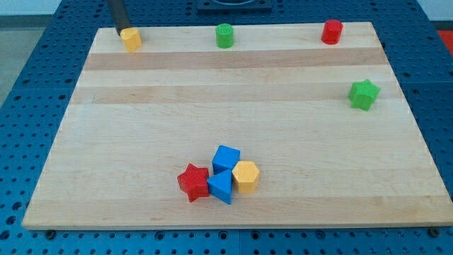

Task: Place the yellow heart left to the green circle

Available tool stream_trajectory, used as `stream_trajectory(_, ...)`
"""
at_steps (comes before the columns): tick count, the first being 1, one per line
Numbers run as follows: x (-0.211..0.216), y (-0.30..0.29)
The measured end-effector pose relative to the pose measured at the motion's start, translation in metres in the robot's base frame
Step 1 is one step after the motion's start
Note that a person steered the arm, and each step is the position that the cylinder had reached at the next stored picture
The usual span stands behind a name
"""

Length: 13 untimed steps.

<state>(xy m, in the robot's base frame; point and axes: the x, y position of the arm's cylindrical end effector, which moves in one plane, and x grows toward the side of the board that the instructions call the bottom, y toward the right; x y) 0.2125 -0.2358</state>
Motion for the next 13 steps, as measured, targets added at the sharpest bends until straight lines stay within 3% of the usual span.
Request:
stream_trajectory(3,0.027,-0.019)
stream_trajectory(4,0.028,-0.003)
stream_trajectory(6,0.028,0.097)
stream_trajectory(7,0.028,0.110)
stream_trajectory(9,0.067,0.071)
stream_trajectory(13,0.058,0.158)
